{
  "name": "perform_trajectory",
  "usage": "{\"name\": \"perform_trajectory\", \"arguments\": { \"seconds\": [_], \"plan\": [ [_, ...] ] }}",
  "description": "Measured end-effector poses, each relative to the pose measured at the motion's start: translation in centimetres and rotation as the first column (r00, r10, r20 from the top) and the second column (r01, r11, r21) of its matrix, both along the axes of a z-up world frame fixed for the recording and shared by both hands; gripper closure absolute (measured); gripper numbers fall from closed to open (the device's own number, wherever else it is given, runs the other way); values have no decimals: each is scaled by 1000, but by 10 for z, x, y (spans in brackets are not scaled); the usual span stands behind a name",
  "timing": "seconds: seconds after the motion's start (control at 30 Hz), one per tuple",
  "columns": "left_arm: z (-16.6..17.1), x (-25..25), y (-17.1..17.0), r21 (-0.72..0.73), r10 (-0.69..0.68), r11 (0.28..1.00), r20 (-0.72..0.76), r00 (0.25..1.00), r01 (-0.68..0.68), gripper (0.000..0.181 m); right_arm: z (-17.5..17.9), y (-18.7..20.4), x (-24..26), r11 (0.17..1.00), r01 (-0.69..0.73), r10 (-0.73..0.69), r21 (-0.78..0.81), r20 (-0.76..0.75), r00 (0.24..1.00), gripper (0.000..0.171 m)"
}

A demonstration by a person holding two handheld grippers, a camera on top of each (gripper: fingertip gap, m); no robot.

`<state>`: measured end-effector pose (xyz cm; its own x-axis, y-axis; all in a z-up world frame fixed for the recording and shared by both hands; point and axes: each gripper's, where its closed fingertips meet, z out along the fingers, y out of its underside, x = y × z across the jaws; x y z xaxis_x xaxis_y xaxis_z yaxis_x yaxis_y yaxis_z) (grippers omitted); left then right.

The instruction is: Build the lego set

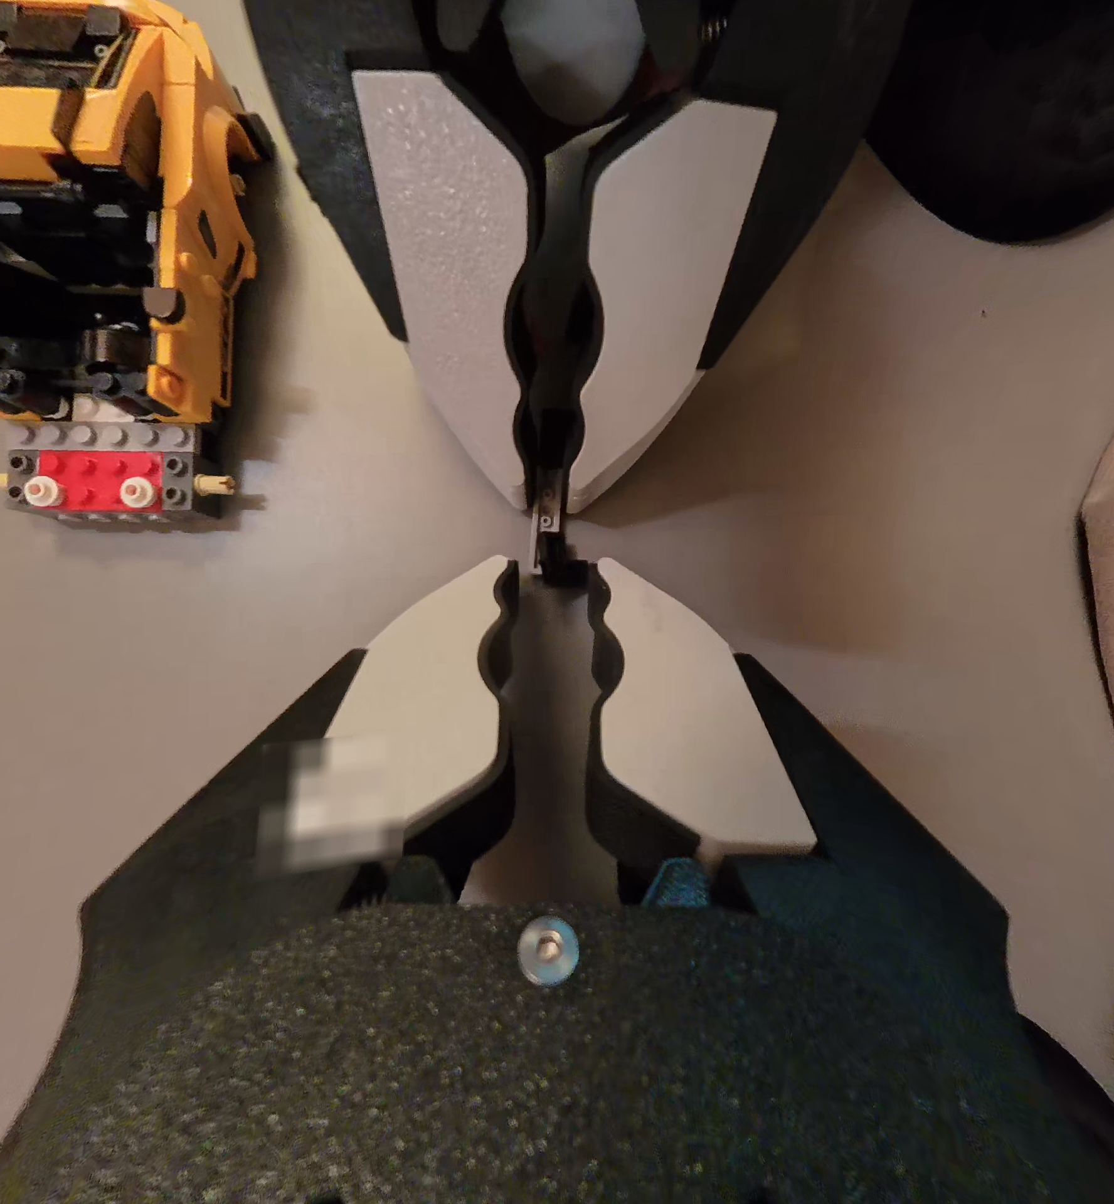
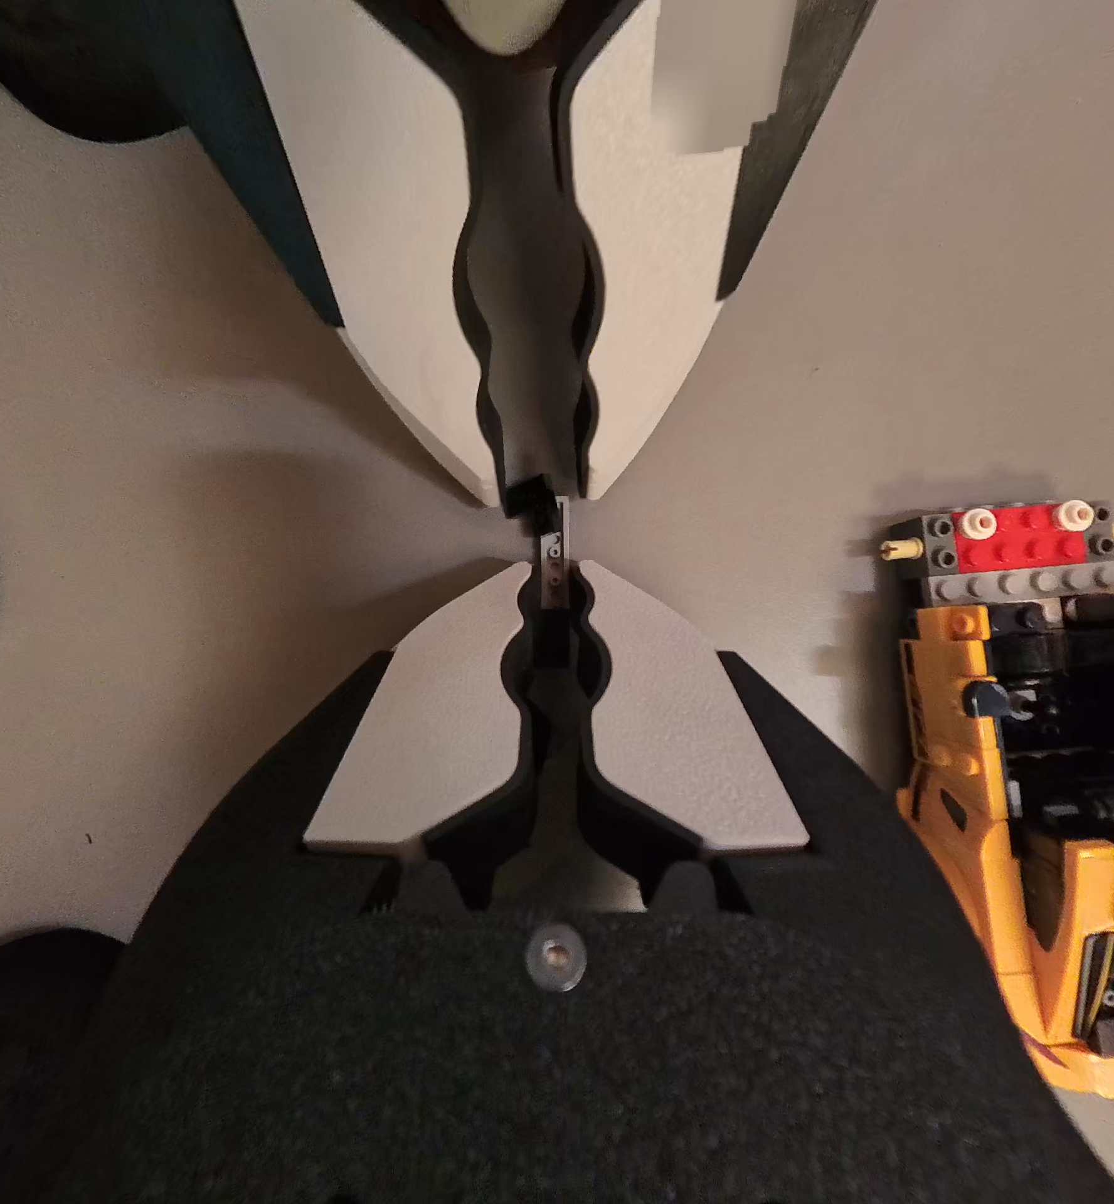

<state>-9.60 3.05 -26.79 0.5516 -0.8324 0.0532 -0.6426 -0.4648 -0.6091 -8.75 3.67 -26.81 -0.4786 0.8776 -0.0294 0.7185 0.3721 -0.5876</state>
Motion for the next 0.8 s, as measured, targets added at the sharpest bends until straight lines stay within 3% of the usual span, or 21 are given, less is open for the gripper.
{"name": "perform_trajectory", "arguments": {
  "seconds": [0.03, 0.4, 0.8],
  "plan": [
    [1, -1, 0, -7, 5, 1000, 16, 1000, -5, 162, 0, 0, 0, 1000, -2, 2, 3, -1, 1000, 164],
    [3, 7, -3, -236, 91, 971, 254, 963, -29, 165, 0, -4, 2, 997, -57, 59, 50, -38, 997, 164],
    [3, 10, -12, -250, 47, 968, 258, 965, 20, 176, 9, -15, 5, 978, -130, 167, 166, -236, 957, 164]
  ]
}}
